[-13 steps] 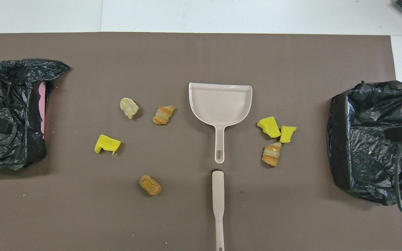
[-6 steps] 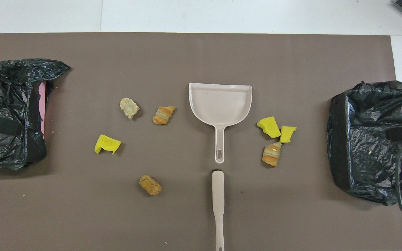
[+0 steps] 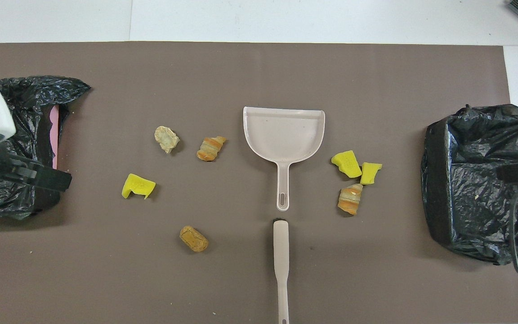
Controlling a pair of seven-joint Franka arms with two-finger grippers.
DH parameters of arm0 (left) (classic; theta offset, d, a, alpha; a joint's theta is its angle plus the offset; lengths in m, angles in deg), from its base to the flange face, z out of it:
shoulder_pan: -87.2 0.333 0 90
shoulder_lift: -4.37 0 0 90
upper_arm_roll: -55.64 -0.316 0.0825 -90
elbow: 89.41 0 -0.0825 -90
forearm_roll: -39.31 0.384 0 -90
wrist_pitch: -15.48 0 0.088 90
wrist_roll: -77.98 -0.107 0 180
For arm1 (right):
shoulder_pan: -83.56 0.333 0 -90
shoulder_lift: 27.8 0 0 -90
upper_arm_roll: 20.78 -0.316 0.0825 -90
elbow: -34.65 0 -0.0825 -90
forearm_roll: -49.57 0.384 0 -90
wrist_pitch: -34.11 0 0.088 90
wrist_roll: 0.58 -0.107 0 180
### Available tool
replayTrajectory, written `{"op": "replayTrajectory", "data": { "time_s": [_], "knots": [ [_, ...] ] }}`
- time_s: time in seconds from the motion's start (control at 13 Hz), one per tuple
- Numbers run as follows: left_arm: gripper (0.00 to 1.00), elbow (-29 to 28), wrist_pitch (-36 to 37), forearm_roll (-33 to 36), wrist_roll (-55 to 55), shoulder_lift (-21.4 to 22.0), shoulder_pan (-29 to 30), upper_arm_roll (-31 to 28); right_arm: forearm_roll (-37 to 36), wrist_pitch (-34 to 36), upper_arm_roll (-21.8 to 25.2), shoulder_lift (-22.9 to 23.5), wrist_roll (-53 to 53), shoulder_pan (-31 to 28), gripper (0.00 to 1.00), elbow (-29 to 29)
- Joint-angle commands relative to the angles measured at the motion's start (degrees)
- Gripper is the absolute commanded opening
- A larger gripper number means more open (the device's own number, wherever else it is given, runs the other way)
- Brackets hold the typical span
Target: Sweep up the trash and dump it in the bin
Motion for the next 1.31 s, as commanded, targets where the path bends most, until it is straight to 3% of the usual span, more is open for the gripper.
{"op": "replayTrajectory", "data": {
  "time_s": [0.0,0.31,0.77,1.08,1.23],
  "knots": [
    [1.00,-7.52,-1.09,-0.74,3.86,5.53,-5.09,-0.70,0.81,-1.24,-0.05,-1.42,-0.80,-0.27,1.00,-1.79],
    [1.00,-13.85,-3.02,-3.03,12.22,7.83,-13.78,-0.70,0.81,-1.15,-0.05,-1.42,-0.71,-0.27,1.00,-1.79],
    [1.00,-25.01,-18.47,-3.11,31.72,7.83,-29.34,-0.70,0.81,-1.15,0.04,-1.42,-0.53,-0.27,1.00,-1.79],
    [1.00,-31.43,-27.63,-3.11,40.08,6.95,-36.56,-0.70,0.81,-0.97,0.13,-1.51,-0.44,-0.27,1.00,-1.88],
    [1.00,-33.54,-31.31,-3.11,43.68,4.60,-40.94,-0.70,0.81,-0.89,0.13,-1.51,-0.44,-0.27,1.00,-1.88]
  ]
}}
